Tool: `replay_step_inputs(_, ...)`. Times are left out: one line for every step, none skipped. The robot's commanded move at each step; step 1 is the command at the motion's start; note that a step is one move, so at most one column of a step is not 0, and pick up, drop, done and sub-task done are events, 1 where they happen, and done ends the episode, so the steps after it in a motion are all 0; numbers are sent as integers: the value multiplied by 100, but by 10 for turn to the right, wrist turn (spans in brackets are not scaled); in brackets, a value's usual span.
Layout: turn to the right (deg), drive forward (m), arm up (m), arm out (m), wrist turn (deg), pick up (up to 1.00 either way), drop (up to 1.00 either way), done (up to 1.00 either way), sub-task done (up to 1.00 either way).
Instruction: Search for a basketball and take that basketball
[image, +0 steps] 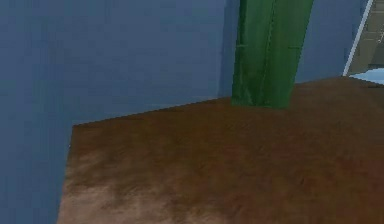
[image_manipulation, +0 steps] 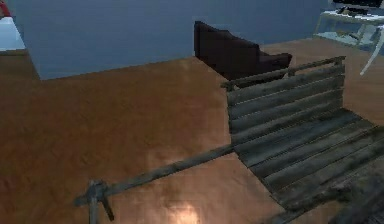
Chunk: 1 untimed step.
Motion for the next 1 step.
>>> replay_step_inputs(0, 35, 0, 0, 0, 0, 0, 0, 0)
